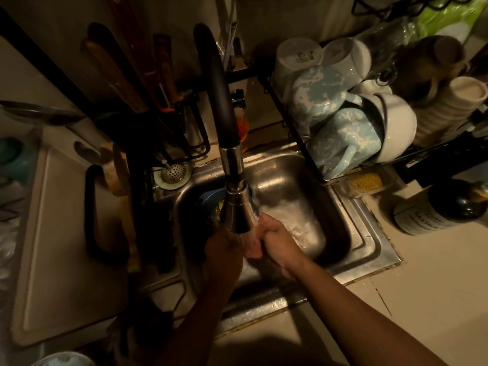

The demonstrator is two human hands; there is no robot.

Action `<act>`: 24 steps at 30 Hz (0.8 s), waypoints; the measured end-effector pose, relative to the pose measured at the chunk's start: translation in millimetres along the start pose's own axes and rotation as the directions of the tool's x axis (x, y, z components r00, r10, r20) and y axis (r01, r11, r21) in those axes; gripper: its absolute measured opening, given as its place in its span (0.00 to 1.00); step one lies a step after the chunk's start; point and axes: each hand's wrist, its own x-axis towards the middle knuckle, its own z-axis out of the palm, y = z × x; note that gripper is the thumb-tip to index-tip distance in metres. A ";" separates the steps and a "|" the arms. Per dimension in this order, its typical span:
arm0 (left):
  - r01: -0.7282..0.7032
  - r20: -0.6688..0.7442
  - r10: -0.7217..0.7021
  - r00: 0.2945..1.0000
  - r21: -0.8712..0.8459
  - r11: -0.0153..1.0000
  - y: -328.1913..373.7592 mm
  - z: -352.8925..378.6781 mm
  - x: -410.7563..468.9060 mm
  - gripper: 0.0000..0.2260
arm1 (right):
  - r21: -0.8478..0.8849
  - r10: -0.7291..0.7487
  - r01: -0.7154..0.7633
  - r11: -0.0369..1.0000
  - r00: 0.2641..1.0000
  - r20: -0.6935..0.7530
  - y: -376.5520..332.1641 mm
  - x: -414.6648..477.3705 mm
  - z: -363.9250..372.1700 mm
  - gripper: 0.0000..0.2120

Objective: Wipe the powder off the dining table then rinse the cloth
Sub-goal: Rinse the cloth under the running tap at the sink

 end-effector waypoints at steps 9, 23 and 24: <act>-0.033 -0.135 0.012 0.991 -0.154 0.988 11.1 -14.7 -0.4 0.20 | 0.090 0.315 -0.339 0.937 0.926 0.207 -5.3 -17.9 -10.6 0.18; -0.048 0.069 0.056 0.996 -0.115 0.992 -13.7 -3.1 -6.1 0.06 | -0.181 -0.211 0.200 0.963 0.977 -0.043 17.7 -6.6 -12.8 0.09; -0.053 0.065 0.060 0.996 -0.092 0.994 -12.3 -3.0 -6.8 0.05 | -0.199 -0.229 0.213 0.956 0.972 -0.056 20.1 -4.4 -12.8 0.11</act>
